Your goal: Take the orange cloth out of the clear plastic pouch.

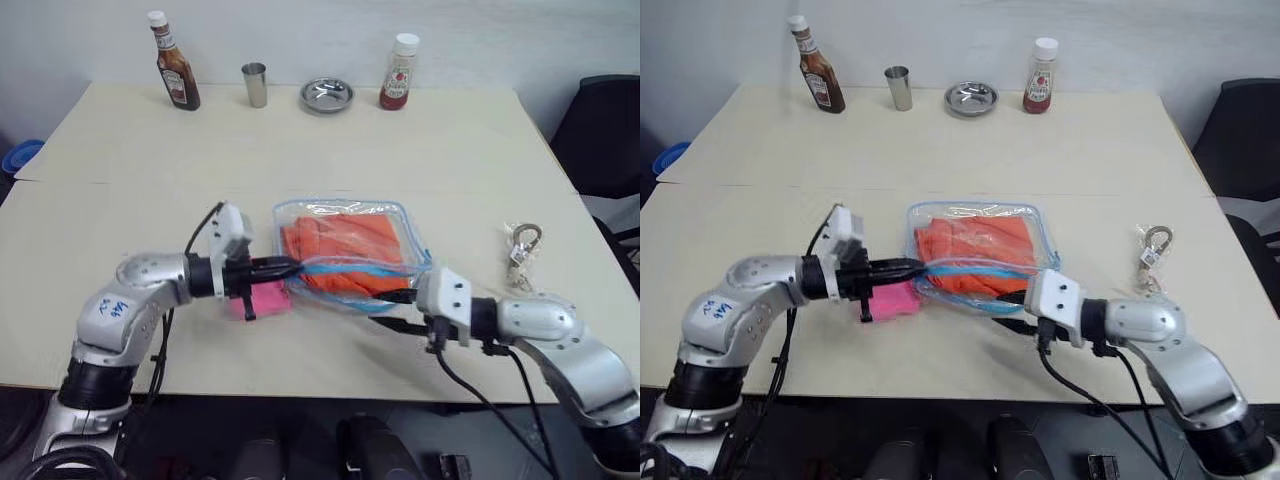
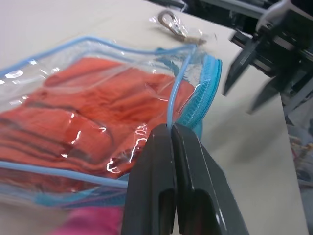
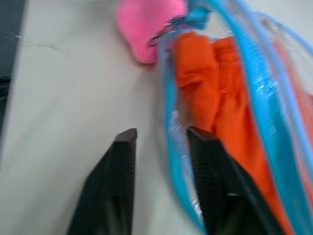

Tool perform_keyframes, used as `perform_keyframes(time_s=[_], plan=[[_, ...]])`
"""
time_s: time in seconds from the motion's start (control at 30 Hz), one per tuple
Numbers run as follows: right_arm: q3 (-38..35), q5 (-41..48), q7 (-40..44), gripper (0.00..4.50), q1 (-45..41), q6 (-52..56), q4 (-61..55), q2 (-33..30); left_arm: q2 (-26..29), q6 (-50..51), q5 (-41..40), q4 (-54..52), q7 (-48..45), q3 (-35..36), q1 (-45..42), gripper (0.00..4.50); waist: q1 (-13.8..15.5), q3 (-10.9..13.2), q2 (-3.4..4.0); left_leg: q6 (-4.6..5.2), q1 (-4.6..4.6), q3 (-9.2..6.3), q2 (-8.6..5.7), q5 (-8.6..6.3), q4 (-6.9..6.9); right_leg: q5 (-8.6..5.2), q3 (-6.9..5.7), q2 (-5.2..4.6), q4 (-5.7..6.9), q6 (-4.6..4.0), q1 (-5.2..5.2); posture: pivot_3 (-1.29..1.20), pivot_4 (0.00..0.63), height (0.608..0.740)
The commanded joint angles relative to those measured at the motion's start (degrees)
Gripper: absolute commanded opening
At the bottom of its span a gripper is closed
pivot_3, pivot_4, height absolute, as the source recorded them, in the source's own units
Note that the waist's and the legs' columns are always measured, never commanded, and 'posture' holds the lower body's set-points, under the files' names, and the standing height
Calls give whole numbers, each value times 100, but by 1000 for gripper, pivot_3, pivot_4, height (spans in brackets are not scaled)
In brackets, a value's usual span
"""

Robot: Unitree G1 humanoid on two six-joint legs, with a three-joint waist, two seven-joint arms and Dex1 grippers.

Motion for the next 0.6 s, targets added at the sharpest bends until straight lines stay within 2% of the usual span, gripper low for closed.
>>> perform_keyframes(time_s=[0.03,0.2,0.3,0.4,0.6], plan=[[256,-441,-382,1109,-262,35,185,241,-53,-94,49,-365,131,-90,70,0,29,0,0,0,1,0,0,0,0,0,0,0,-1,0,0,0,150,740],[625,-1189,-828,1109,-409,-189,590,514,-164,-44,61,-331,258,-184,-67,0,53,0,-1,1,-5,0,-4,-1,0,0,-1,-4,-7,0,0,0,150,740],[814,-1652,-1015,1685,-401,-399,744,539,-195,-63,88,-237,278,-219,-162,0,49,0,-1,1,-5,0,-4,-1,0,0,-1,-4,-6,0,0,0,150,740],[906,-2088,-1230,2644,-435,-622,920,558,-200,-72,106,-207,275,-235,-195,0,37,0,0,1,-4,0,-4,0,0,0,-1,-2,-6,0,0,0,150,740],[918,-2452,-1372,2644,-518,-766,1207,681,-220,-53,106,-246,249,-286,-185,0,34,0,0,-1,-2,1,-1,0,-1,0,-1,1,-4,0,0,0,150,740]])
